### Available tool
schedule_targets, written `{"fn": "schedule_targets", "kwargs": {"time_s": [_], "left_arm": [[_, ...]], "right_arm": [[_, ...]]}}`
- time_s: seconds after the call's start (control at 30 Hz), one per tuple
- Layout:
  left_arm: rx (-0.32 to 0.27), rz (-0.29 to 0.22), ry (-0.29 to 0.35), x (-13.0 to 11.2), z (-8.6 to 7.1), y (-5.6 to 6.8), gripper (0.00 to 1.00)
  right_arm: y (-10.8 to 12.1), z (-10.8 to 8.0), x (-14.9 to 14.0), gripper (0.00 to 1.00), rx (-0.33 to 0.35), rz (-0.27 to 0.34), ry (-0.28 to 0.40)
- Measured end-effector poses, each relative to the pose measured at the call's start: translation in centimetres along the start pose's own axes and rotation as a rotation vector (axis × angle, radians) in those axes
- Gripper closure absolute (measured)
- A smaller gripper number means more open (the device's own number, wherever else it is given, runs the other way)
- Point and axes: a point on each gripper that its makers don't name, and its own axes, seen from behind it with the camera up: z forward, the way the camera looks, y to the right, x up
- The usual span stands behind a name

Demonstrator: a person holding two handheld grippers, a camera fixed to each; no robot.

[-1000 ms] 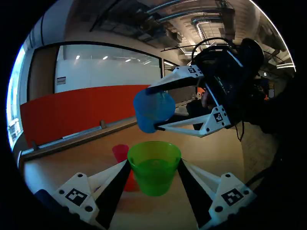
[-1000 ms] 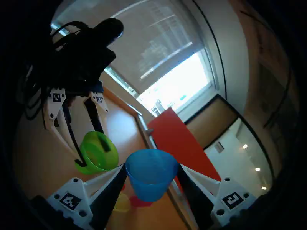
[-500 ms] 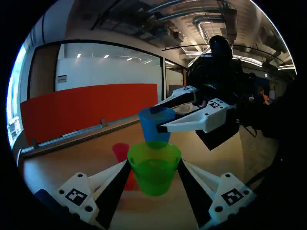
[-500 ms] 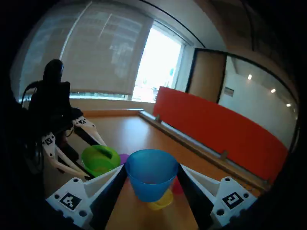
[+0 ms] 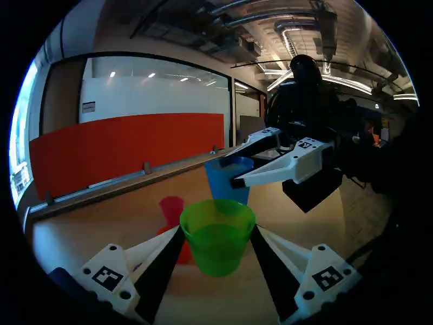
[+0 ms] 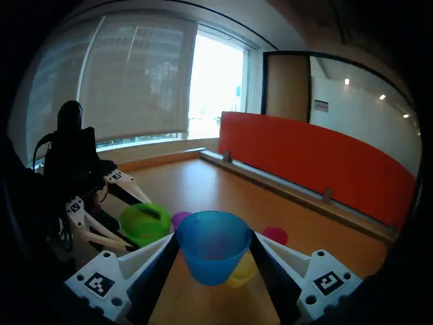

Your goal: Pour water

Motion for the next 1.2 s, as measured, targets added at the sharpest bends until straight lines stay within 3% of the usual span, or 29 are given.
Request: {"fn": "schedule_targets", "kwargs": {"time_s": [0.37,1.2], "left_arm": [[-0.008,0.012,-0.066,-2.6,0.3,0.1,0.15],[-0.012,0.007,-0.2,-7.7,1.5,-0.8,0.15]], "right_arm": [[-0.6,0.7,-3.5,0.08,0.049,-0.01,-0.082],[-0.8,2.3,-11.1,0.07,0.118,-0.031,-0.255]]}}
